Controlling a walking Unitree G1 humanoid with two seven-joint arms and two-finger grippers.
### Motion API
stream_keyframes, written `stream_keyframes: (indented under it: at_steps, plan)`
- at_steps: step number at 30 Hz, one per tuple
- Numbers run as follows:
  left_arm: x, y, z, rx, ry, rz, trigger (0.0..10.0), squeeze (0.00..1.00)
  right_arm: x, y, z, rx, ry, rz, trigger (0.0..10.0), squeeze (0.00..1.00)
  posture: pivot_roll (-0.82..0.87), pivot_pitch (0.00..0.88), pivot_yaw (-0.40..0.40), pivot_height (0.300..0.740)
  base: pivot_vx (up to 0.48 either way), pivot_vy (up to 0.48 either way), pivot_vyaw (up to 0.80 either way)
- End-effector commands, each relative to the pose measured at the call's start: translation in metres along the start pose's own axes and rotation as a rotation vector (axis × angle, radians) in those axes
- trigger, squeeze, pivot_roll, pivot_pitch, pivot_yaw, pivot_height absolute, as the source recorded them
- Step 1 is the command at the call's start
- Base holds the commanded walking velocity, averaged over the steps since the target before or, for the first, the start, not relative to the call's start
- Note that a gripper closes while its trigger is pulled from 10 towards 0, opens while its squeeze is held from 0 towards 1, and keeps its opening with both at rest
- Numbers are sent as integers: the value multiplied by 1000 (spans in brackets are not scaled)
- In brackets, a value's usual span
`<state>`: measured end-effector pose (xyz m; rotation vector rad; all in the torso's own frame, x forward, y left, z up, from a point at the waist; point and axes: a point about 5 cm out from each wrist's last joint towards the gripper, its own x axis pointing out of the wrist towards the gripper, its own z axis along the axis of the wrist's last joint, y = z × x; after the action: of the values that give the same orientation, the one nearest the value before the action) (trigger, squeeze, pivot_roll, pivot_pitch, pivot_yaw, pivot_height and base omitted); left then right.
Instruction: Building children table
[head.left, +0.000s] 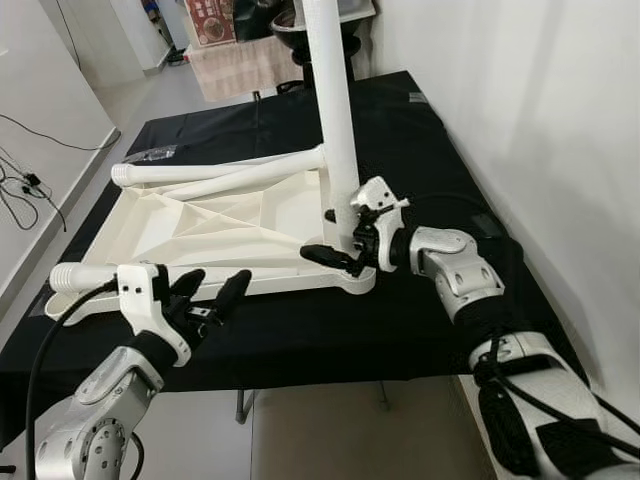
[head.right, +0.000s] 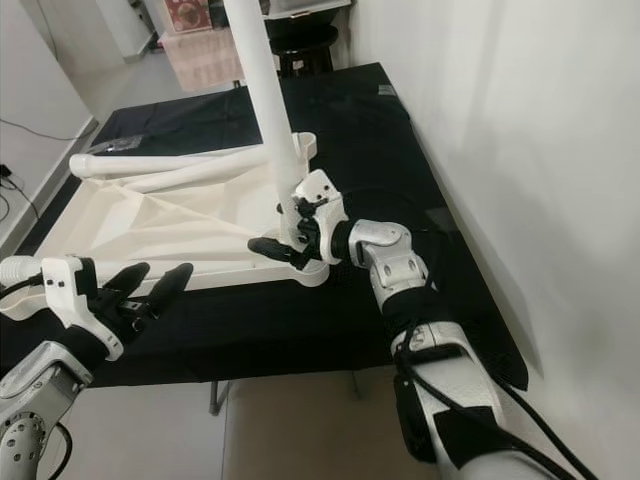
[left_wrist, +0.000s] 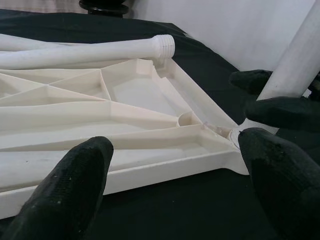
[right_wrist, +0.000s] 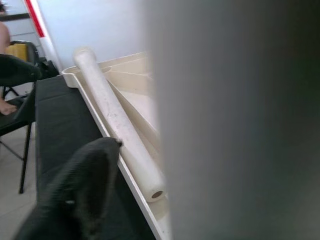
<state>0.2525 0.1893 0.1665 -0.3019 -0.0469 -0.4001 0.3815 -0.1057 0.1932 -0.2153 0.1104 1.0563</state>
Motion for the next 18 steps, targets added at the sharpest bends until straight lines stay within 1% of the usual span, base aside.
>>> stream_keyframes:
  at_steps: [1,5,6,8,13,14,15,16,17,18]
  plan:
    - [-3,2,-3,3,14,19,10000,0,8,7,1,7,-17,84,0,0,-16,70,123,740,0,0,0]
    - [-3,2,-4,2,14,19,10000,0,7,6,0,12,-14,95,0,0,-16,70,123,740,0,0,0]
    - [-4,1,-5,1,14,19,10000,0,4,4,-1,14,-8,101,0,0,-21,59,116,740,0,0,0]
    - [-5,-1,-8,-7,13,17,10000,0,-2,0,-8,-13,29,77,0,0,-43,41,102,740,0,0,0]
    - [-6,-3,-11,-15,12,13,10000,0,-7,-1,-16,-51,70,41,0,0,-51,35,93,740,0,0,0]
    - [-8,-2,-13,-21,14,12,10000,0,-10,3,-22,-73,85,-12,0,0,-63,33,96,740,0,0,0]
    - [-8,-2,-13,-21,14,12,10000,0,-10,3,-22,-73,85,-12,0,0,-63,33,96,740,0,0,0]
    - [-8,-2,-13,-22,15,12,10000,0,-11,9,-24,-74,88,-32,0,0,-63,33,96,740,0,0,0]
    - [-9,-1,-12,-21,18,12,10000,0,-5,19,-29,-40,109,-166,0,0,-66,46,106,740,0,0,0]
    - [-9,0,-12,-20,19,12,10000,0,-4,26,-31,-16,127,-271,0,0,-66,46,106,740,0,0,0]
